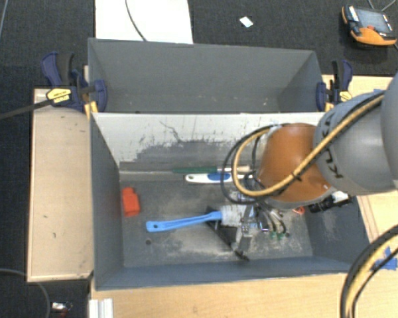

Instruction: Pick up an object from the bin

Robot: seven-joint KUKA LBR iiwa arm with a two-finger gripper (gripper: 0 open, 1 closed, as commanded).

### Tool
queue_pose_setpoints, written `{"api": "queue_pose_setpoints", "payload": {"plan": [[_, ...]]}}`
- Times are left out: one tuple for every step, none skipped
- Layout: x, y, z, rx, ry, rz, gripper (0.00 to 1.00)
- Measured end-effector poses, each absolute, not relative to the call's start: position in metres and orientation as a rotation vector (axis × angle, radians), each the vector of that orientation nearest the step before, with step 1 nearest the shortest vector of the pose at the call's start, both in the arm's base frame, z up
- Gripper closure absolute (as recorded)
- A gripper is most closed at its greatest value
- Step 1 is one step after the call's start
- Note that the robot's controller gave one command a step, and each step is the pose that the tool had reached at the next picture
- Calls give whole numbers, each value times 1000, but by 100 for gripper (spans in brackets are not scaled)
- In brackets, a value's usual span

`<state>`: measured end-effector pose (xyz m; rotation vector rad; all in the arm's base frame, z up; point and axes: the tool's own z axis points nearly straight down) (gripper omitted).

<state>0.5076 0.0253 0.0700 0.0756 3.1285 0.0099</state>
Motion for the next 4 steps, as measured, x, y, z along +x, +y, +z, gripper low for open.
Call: {"api": "queue_pose_setpoints", "payload": {"plan": [[504, 43, 71, -362, 3116, 2, 100], [504, 43, 71, -360, 3116, 3, 100], [503, 43, 89, -356, 3117, 3, 100], [503, 43, 98, -353, 3116, 3, 100]]}}
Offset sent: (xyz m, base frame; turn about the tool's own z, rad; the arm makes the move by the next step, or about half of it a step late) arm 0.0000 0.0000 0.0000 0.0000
